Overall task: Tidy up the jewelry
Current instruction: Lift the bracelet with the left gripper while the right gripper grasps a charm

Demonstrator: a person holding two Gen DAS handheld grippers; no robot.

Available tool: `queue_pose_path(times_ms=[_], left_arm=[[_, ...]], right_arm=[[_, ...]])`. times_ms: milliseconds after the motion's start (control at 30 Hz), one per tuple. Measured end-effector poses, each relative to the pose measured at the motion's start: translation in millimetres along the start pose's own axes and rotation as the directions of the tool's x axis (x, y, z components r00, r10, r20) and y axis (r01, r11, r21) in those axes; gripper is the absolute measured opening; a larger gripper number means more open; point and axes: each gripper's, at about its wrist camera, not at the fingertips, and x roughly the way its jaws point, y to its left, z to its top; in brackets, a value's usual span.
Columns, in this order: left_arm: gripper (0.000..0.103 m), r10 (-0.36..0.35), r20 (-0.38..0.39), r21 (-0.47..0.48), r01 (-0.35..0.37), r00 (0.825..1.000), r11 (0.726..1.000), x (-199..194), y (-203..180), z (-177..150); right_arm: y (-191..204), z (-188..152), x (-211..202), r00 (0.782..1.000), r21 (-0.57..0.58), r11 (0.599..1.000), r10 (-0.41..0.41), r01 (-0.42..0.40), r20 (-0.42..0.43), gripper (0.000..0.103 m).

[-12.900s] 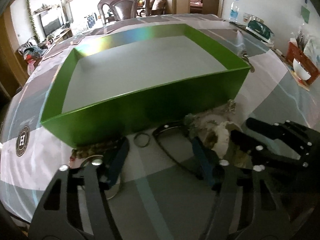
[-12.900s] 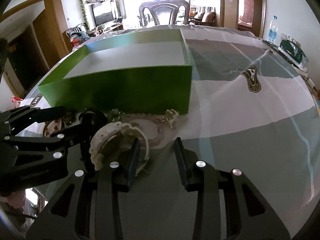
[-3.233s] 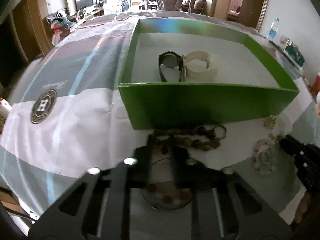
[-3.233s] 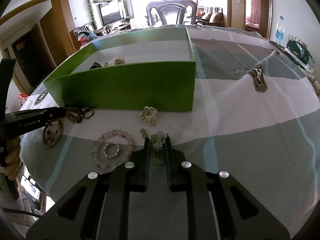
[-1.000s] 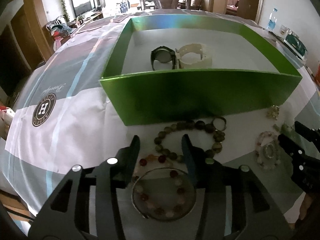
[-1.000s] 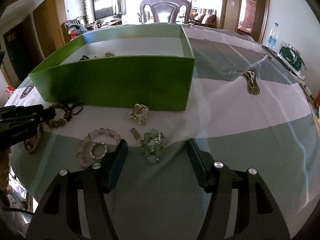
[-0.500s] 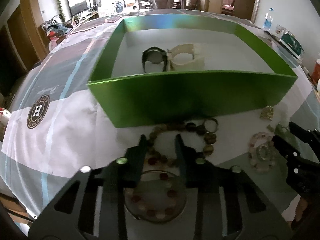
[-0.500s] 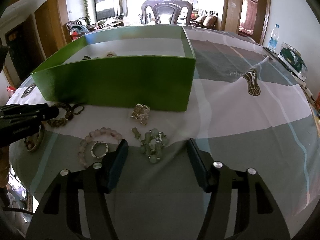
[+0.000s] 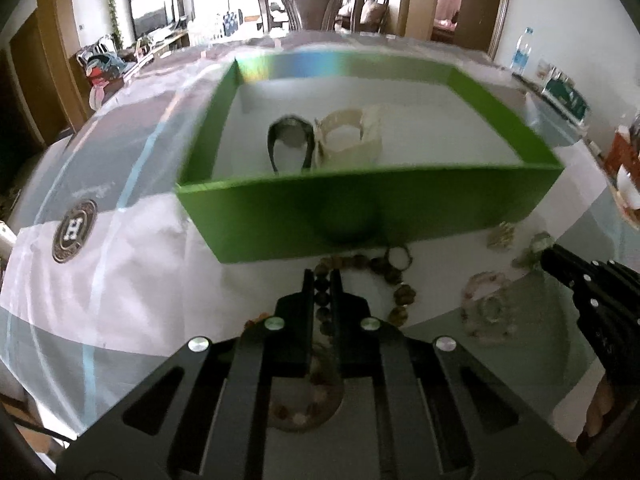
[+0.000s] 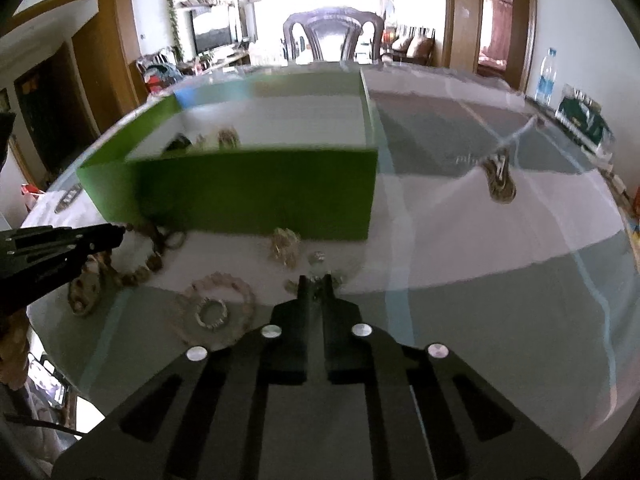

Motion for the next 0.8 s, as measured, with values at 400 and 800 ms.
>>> queue_pose_path(times_ms=[400, 800], left_arm=[[0.008, -0.008, 0.111, -0.012, 0.01, 0.994, 1.0, -52.4, 9.1, 9.0], [0.008, -0.024, 0.229, -0.031, 0.032, 0.973, 0.999, -81.4, 10.7, 37.7]], right_arm=[[3.3, 16.5, -30.3, 0.995, -0.019, 1.0, 0.022, -0.02, 0.095, 0.006], [20.0, 47.1, -50.1, 0.973, -0.055, 0.997, 0.071, -0.06, 0.221, 0.006]])
